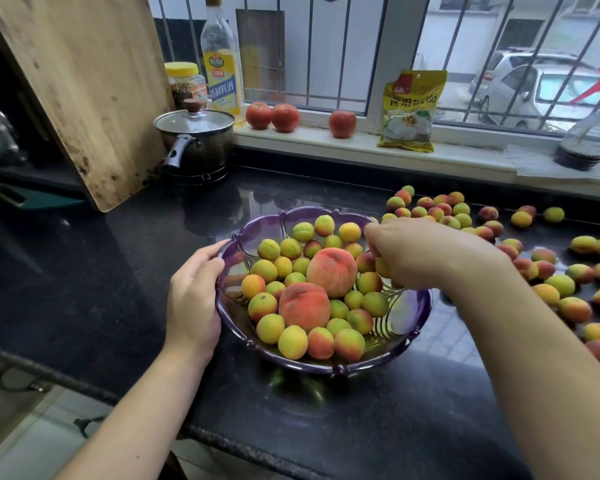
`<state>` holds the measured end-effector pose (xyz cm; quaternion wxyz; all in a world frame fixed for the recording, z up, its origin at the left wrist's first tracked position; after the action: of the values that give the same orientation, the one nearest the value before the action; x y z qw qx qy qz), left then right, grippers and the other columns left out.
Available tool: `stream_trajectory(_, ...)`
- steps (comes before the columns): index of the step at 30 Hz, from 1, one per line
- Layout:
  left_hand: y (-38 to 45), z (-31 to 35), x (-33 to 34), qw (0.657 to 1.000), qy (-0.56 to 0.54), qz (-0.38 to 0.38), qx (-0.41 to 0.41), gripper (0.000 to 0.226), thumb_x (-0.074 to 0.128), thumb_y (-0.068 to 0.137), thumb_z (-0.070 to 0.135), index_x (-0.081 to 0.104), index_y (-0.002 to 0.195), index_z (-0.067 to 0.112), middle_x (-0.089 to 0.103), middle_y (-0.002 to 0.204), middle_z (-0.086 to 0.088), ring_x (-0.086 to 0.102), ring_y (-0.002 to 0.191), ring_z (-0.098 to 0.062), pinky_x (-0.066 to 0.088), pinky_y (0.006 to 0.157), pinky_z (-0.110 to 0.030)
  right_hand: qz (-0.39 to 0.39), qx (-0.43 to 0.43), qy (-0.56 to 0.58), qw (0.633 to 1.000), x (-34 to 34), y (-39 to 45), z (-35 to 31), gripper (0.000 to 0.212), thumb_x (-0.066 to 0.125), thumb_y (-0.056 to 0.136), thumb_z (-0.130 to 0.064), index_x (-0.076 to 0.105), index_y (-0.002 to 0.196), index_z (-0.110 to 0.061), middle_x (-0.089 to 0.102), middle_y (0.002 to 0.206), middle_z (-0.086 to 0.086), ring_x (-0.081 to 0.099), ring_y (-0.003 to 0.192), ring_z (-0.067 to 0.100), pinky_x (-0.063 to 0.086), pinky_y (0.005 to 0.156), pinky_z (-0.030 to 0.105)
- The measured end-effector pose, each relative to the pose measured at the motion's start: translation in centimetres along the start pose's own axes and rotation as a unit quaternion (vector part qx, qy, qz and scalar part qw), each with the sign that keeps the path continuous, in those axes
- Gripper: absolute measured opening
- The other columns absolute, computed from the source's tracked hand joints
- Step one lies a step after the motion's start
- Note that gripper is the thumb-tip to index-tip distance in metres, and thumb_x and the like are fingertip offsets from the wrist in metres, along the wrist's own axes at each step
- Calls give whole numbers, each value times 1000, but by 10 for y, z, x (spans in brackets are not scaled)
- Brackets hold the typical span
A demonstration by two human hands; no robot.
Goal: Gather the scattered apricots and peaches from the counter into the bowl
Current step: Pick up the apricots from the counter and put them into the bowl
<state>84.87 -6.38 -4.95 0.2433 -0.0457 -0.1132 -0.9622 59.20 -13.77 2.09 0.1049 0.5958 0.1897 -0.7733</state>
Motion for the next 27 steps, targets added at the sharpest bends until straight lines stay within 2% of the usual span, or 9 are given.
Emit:
stream_trajectory(2,0,0,0,1000,2,1,-2,34,43,105,4,75,114,9,82,96,2,77,90,-11,58,71,-21,1,4,-19,1000,2,-1,-4,41,64,90,-5,47,126,-16,51,134,11,50,97,22,24,51,20)
stream_trajectory(4,-1,1,1,1000,1,1,-3,35,41,105,2,74,114,8,82,95,3,77,88,-11,58,69,-21,-3,2,-25,1000,4,-3,-6,47,66,90,-7,45,132,-15,48,139,12,51,103,24,28,55,20)
stream_trajectory(6,-1,2,2,1000,-5,-1,-3,34,41,105,1,73,114,6,82,93,4,77,85,-9,58,68,-20,-9,-5,-15,1000,5,-4,-7,45,68,90,-10,47,129,-16,52,126,10,48,95,18,35,61,21)
stream_trajectory(9,-1,3,1,1000,-3,-2,2,34,42,105,3,74,114,7,82,94,4,77,87,-10,58,70,-20,-22,-9,7,1000,2,-7,-4,31,66,92,-11,52,119,-17,57,107,4,54,92,19,39,60,21)
stream_trajectory(12,-1,1,0,1000,0,-2,3,33,44,103,7,75,113,11,82,97,2,77,91,-11,59,73,-21,-5,-7,19,1000,-5,-9,-1,25,62,93,-8,51,113,-18,57,106,4,54,93,20,39,60,23)
stream_trajectory(17,-1,1,0,1000,-10,-4,2,35,48,91,21,76,111,14,81,101,0,77,94,-13,60,76,-23,11,-9,13,1000,-6,-9,-6,30,65,89,-5,50,112,-18,51,101,1,47,79,12,32,53,20)
stream_trajectory(22,-1,0,0,1000,-1,-1,-8,33,46,103,10,76,111,15,81,101,0,77,97,-16,59,77,-27,31,-22,10,999,-7,-10,-11,32,65,89,-3,47,109,-20,50,106,1,51,87,16,31,54,20)
stream_trajectory(24,-1,0,0,1000,2,-1,-11,32,47,101,13,77,111,17,81,103,-1,76,100,-17,58,80,-30,23,-31,13,999,-4,-7,-12,32,64,89,-4,50,113,-20,50,109,1,51,88,16,31,54,20)
stream_trajectory(27,-2,-1,0,1000,3,-2,-13,31,47,101,16,77,111,18,81,103,0,77,99,-17,56,82,-34,34,-15,82,996,-17,-8,18,36,72,84,-10,54,111,-26,49,106,-2,52,93,19,39,61,23)
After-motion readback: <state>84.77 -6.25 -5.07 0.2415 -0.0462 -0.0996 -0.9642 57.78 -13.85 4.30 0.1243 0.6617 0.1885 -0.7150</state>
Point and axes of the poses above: each hand's wrist, its own y-axis towards the middle knuckle, its own x-axis out of the palm, z = x × y, the point moved 10 cm from there along y, towards the middle knuckle
